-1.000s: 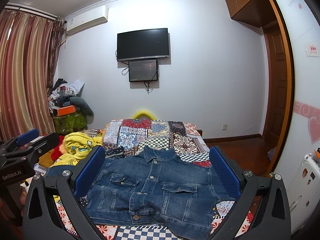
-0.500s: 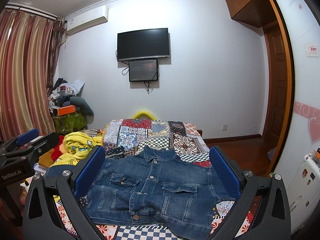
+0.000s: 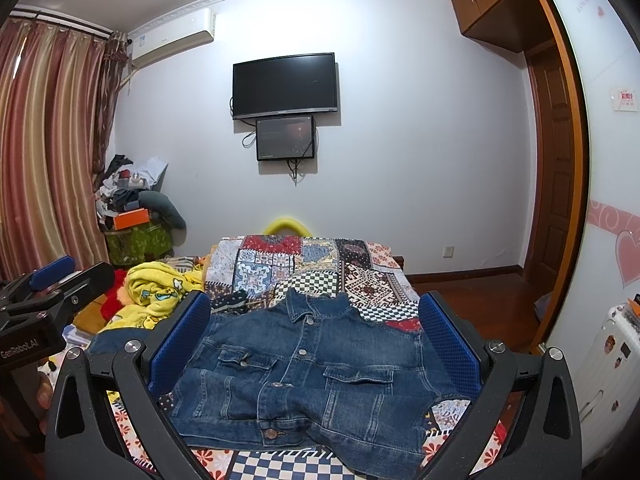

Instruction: Fold large clothes

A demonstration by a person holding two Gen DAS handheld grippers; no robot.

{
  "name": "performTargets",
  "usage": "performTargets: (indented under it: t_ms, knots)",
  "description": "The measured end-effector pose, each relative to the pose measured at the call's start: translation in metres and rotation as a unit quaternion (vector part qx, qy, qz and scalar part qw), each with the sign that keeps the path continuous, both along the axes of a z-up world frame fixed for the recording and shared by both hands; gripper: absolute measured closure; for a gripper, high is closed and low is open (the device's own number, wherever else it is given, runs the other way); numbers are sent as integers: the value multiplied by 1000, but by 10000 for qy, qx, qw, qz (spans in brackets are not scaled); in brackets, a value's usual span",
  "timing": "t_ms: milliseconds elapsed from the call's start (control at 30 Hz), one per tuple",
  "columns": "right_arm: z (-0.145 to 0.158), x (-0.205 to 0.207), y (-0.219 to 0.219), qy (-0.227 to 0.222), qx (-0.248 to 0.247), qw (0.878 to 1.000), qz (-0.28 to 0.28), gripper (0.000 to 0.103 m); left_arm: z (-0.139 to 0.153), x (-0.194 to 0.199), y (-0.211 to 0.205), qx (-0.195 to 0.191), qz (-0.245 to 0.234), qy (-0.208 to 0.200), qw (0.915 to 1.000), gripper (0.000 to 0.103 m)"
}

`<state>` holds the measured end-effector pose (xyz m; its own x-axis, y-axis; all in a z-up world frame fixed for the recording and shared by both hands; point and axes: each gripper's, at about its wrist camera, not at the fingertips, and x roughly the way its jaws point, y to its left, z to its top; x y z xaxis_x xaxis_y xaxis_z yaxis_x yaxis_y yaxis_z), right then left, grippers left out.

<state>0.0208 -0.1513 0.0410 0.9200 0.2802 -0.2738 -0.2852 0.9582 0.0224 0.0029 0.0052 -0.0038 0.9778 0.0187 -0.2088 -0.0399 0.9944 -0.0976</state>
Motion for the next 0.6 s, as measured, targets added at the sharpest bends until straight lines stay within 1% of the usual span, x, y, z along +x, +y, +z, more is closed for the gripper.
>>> performTargets:
  t_ms: [200,400,500,600]
  knots:
    - [-2,1,1,26,-5,10000,-15,0,-1,0,0,-8,-10,3,10000,0]
    - [-7,9,5,123,-33,9999,-57,0,-4,9,7,-9,20,39,10000,0]
    - [-11,17,7,201,-68,9998,-63,0,-6,17,18,-39,163,37,9999,0]
    - [-15,26,11,275,-117,9995,-70,0,-11,30,39,-133,387,130,9991,0]
